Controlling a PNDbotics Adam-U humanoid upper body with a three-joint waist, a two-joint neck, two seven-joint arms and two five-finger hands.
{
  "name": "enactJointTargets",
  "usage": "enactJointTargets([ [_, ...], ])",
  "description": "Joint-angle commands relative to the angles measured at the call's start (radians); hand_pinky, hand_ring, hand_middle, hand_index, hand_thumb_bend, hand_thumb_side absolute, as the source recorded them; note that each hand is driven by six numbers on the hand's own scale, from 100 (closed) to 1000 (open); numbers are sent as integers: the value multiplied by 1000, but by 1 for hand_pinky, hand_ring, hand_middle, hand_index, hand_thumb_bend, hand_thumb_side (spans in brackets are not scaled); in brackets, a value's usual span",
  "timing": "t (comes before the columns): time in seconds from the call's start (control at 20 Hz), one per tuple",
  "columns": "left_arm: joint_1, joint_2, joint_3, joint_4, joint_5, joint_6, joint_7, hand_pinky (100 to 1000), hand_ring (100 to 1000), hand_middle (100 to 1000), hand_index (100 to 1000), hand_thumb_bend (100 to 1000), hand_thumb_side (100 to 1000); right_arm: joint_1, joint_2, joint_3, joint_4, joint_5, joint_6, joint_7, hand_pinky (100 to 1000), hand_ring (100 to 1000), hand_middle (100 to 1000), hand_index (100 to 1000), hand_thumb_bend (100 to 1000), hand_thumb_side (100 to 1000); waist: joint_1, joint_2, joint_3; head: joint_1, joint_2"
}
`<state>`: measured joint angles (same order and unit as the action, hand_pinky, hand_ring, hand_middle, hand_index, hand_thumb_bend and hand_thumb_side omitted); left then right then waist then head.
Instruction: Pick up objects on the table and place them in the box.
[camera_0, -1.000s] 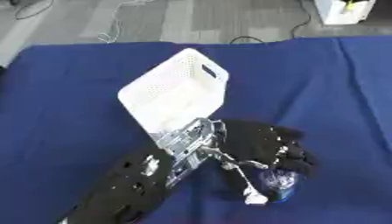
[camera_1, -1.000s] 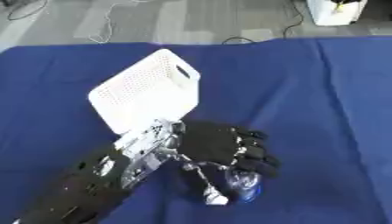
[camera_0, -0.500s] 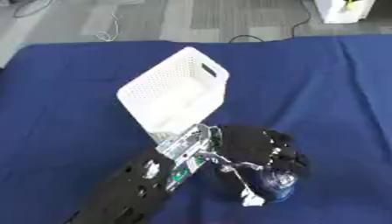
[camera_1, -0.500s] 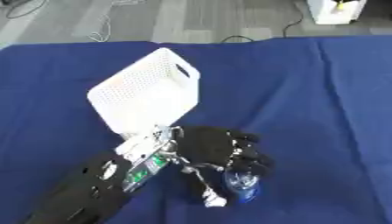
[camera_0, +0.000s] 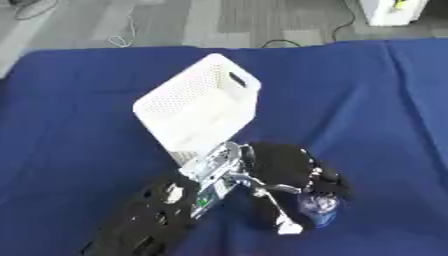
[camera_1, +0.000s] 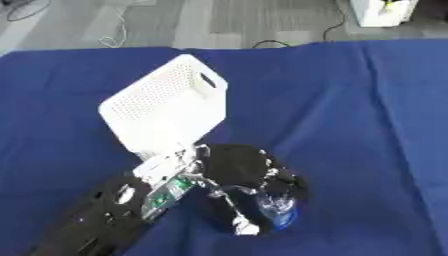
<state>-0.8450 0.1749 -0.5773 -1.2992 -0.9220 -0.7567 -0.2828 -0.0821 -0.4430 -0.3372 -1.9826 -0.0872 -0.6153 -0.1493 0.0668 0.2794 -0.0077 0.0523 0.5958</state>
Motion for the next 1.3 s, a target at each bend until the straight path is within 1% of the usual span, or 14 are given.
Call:
enactJointTargets([
  [0.05,-9,2,11,-7,9,8,-11,100,651,831,909,100,404,-10,-16,-8,-17,-5,2,3,892,821,841,879,100,961,-3,-13,-3,-7,-9],
  [0.1,-9,2,11,-7,10,11,-14,100,565,773,879,100,264,-10,-17,-8,-17,-5,2,3,892,821,841,879,100,962,-3,-13,-3,-7,-9],
  [0.2,-8,1,11,-5,14,19,-22,100,508,727,847,100,191,-11,-17,-8,-17,-6,2,4,892,821,841,879,100,962,-3,-13,-3,-8,-9],
  [0.25,-8,1,11,-5,16,22,-25,100,515,733,851,100,193,-11,-17,-8,-17,-6,2,4,892,821,841,879,100,962,-2,-13,-3,-8,-9],
  [0.3,-8,1,11,-6,19,24,-28,100,434,644,795,100,178,-11,-17,-8,-17,-6,2,4,892,821,842,879,100,962,-2,-12,-3,-9,-9],
  [0.35,-8,1,11,-6,22,27,-29,100,448,660,805,100,180,-11,-17,-9,-17,-6,2,4,892,821,841,879,100,962,-2,-12,-3,-9,-9],
  [0.4,-8,1,11,-8,26,30,-28,100,355,549,738,100,193,-11,-17,-9,-17,-6,3,5,893,821,842,879,100,963,-2,-12,-3,-10,-9],
  [0.45,-8,1,12,-9,30,36,-26,100,355,549,738,100,193,-11,-17,-9,-17,-6,3,5,893,821,842,879,100,963,-2,-12,-3,-10,-9],
  [0.55,-7,0,14,-10,39,49,-19,100,210,376,612,100,254,-11,-17,-9,-17,-6,3,6,893,821,842,879,100,963,-1,-12,-3,-11,-9],
  [0.65,-7,-1,13,-11,51,60,-7,100,108,276,518,100,261,-11,-17,-9,-17,-7,4,6,893,822,842,879,100,963,-1,-12,-3,-11,-9],
  [0.7,-6,-1,12,-10,58,64,-2,100,100,188,447,100,265,-11,-17,-9,-17,-7,4,7,893,822,842,880,100,964,-1,-11,-3,-12,-10],
  [0.75,-6,-2,11,-9,67,67,3,100,100,233,483,100,263,-11,-16,-9,-17,-7,4,7,893,822,842,880,100,964,0,-11,-3,-12,-9],
  [0.8,-6,-2,11,-8,73,69,5,100,100,101,368,100,263,-11,-16,-9,-17,-7,4,7,893,822,842,880,100,964,0,-11,-3,-12,-10],
  [1.3,0,-4,12,5,159,76,30,100,100,100,184,100,259,-11,-14,-10,-17,-10,6,11,895,822,842,880,100,965,0,-10,-3,-15,-10],
])
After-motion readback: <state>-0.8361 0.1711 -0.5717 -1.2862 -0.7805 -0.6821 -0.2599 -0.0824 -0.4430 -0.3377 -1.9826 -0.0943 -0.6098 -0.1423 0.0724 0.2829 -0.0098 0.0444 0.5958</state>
